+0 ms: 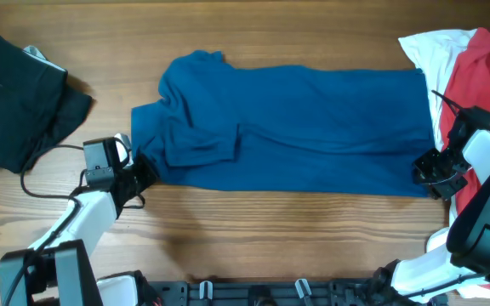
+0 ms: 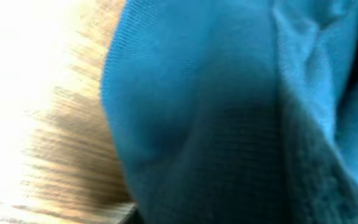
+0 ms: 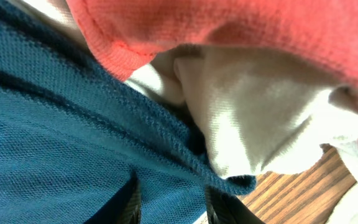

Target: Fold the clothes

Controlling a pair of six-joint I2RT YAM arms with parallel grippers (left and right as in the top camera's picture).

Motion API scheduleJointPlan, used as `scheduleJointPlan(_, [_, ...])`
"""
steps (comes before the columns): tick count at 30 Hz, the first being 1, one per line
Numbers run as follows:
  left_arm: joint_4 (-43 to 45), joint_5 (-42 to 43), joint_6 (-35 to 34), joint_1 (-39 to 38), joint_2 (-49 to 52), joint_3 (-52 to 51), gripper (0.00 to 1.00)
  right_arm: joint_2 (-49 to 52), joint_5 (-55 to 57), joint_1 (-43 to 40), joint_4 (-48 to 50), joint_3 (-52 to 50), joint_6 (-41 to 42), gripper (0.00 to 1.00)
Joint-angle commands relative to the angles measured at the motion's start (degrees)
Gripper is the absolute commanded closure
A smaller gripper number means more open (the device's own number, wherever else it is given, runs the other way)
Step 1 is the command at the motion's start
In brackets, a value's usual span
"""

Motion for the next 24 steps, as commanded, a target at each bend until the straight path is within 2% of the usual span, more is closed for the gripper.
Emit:
scheduleJointPlan(1, [-0.63, -7.67, 1.03, -0.31, 0.33, -0.63, 0.96, 2.75, 0.70, -0.55, 2.25, -1.97, 0.04, 0.65])
scheduleJointPlan(3, [-1.36, -12.68, 1.27, -0.31, -0.98, -0.35, 0.96, 2.75, 0.70, -0.55, 2.16, -1.97, 0.02, 0.65])
scheduleJointPlan(5, [-1.77, -18.56, 5.25, -0.31, -3.39, 0.17, 0.96, 2.75, 0.68, -0.55, 2.16, -1.97, 0.04, 0.65])
scheduleJointPlan(10, [-2.27, -37.05, 5.75, -0.33, -9.46, 0.83, 0.96, 2.75, 0.31, -0.55, 2.16, -1.97, -0.02, 0.65])
scheduleJointPlan(11, [-2.82, -43.04, 5.73, -0.33, -10.97, 0.83, 0.93, 2.75, 0.31, -0.55, 2.19, -1.97, -0.02, 0.65])
scheduleJointPlan(14, [-3.67, -50.25, 5.73, -0.33, -12.61, 0.83, 0.83, 2.75, 0.31, -0.55, 2.23, -1.97, 0.00, 0.65])
scheduleJointPlan(15, [-3.67, -51.76, 5.73, -0.33, -12.63, 0.83, 0.78, 2.75, 0.31, -0.55, 2.25, -1.97, 0.00, 0.65])
scheduleJointPlan(17, [-3.48, -52.17, 5.70, -0.33, -12.63, 0.83, 0.59, 2.75, 0.31, -0.55, 2.32, -1.97, 0.00, 0.65])
scheduleJointPlan(24, [-3.41, -50.25, 5.68, -0.37, -12.74, 0.83, 0.61, 2.75, 0.31, -0.55, 2.34, -1.97, -0.02, 0.65])
